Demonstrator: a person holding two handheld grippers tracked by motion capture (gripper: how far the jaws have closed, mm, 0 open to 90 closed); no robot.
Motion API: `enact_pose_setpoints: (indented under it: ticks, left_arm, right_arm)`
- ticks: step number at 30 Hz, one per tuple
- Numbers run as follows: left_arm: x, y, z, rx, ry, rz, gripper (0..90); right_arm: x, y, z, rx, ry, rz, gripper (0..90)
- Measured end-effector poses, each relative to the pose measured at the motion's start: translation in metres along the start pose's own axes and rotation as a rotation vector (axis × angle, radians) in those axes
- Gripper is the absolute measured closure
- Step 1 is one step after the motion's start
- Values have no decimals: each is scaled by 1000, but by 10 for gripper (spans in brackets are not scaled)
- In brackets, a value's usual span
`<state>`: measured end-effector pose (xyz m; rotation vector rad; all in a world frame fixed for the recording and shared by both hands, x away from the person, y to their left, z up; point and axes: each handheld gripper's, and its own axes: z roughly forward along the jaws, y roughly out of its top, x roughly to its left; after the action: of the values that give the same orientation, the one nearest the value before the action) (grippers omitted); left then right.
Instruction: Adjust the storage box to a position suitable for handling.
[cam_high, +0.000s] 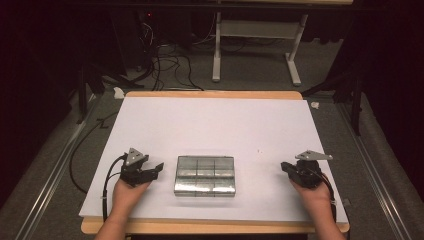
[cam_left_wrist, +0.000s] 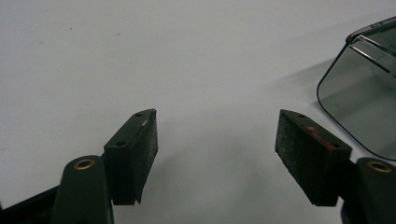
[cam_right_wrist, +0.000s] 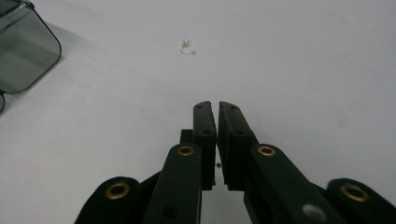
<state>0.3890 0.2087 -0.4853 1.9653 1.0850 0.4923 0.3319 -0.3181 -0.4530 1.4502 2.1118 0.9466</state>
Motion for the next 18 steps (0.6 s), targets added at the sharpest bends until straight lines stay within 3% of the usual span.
enact_pose_setpoints:
  ticks: [9,14,18]
  left_arm:
    - [0,0,0,1,3,3,303]
    - [0,0,0,1,4,3,303]
    - [0,0,0,2,4,3,302]
  right_arm:
    - [-4,-27,-10,11,-18,26,867]
    - [-7,-33,-9,17,-20,39,865]
    - [-8,-33,-10,14,-19,40,812]
